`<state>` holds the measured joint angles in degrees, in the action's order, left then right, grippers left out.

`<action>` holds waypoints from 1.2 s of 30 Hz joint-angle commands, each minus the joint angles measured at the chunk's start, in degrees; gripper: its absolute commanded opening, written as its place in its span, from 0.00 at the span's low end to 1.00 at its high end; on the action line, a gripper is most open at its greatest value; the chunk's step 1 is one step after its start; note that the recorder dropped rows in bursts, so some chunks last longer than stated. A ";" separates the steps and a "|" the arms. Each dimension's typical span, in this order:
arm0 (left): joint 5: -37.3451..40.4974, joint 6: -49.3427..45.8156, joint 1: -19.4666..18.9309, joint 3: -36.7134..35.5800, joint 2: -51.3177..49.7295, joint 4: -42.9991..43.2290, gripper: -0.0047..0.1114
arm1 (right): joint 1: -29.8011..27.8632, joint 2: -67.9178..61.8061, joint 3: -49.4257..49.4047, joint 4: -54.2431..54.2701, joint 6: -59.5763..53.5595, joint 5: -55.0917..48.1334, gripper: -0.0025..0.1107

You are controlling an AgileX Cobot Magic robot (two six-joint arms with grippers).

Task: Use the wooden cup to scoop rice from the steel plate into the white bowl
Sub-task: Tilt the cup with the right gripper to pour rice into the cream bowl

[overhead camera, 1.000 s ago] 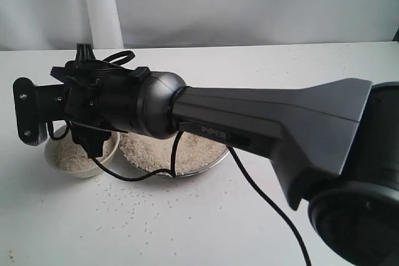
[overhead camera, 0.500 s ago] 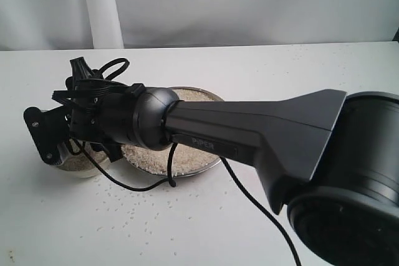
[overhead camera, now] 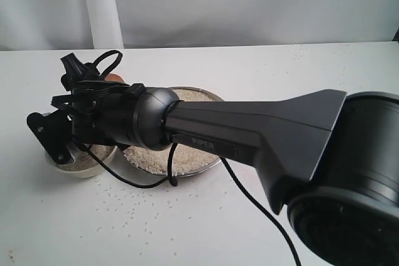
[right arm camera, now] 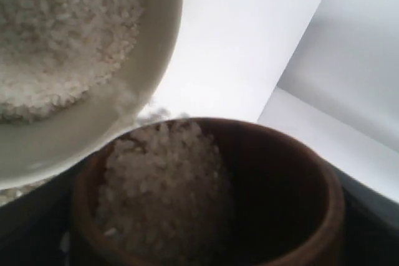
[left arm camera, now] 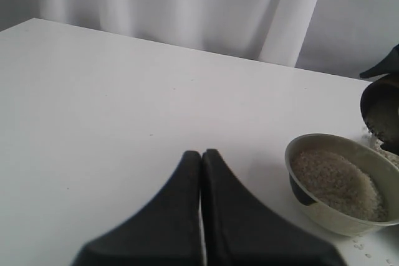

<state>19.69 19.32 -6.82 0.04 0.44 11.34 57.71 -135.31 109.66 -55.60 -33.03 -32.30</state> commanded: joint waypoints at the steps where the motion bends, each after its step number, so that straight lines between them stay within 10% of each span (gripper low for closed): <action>1: -0.38 0.13 0.06 -0.04 -0.44 -0.28 0.04 | 0.03 0.05 0.46 -3.08 -0.45 -0.25 0.02; 36: -0.38 0.13 0.06 -0.04 -0.44 -0.28 0.04 | 1.19 -1.12 0.46 -17.66 -0.45 -0.59 0.02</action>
<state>19.69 19.32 -6.82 0.04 0.44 11.34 58.84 -136.77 109.66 -71.73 -33.27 -32.40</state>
